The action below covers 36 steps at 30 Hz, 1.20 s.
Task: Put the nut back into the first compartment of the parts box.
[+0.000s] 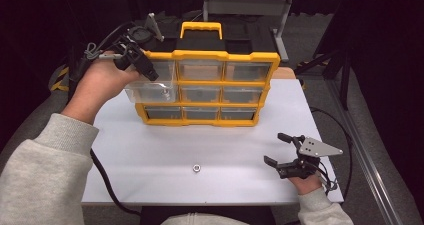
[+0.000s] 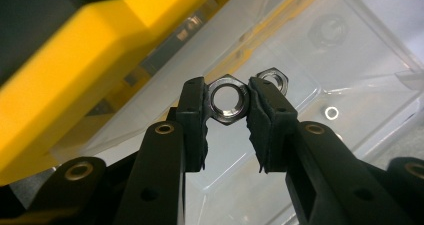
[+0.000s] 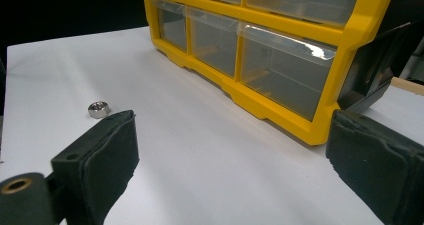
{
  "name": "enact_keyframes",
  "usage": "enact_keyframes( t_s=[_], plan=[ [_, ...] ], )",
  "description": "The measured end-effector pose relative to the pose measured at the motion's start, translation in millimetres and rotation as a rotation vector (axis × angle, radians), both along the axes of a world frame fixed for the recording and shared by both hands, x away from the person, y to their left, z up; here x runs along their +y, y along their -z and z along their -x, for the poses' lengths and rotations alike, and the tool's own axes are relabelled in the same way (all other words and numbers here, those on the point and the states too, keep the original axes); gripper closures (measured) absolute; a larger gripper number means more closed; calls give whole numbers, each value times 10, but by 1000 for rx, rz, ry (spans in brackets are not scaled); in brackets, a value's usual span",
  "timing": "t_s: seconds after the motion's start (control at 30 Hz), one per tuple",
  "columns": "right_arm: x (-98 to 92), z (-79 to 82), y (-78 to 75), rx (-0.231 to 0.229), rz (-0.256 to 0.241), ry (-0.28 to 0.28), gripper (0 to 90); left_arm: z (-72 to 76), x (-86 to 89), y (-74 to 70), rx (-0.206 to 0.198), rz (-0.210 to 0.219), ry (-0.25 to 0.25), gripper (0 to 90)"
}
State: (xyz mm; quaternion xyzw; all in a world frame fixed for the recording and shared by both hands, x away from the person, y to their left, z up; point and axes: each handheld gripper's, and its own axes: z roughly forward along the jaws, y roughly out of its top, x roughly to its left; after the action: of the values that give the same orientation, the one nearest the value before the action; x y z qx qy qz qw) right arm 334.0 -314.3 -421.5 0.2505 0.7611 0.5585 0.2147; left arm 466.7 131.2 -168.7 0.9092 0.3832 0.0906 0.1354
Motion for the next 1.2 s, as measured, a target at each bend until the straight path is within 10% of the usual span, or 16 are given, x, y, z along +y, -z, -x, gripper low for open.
enact_keyframes(
  t_s=[0.6, 1.2],
  plan=[
    [-7, 1, -1, 0, 2, -3, 71, -113, -20, 159, 94, -27, -3, 692],
    [-5, 1, -3, 1, 0, -5, 71, 271, 61, -223, -121, 12, 44, 521]
  ],
)
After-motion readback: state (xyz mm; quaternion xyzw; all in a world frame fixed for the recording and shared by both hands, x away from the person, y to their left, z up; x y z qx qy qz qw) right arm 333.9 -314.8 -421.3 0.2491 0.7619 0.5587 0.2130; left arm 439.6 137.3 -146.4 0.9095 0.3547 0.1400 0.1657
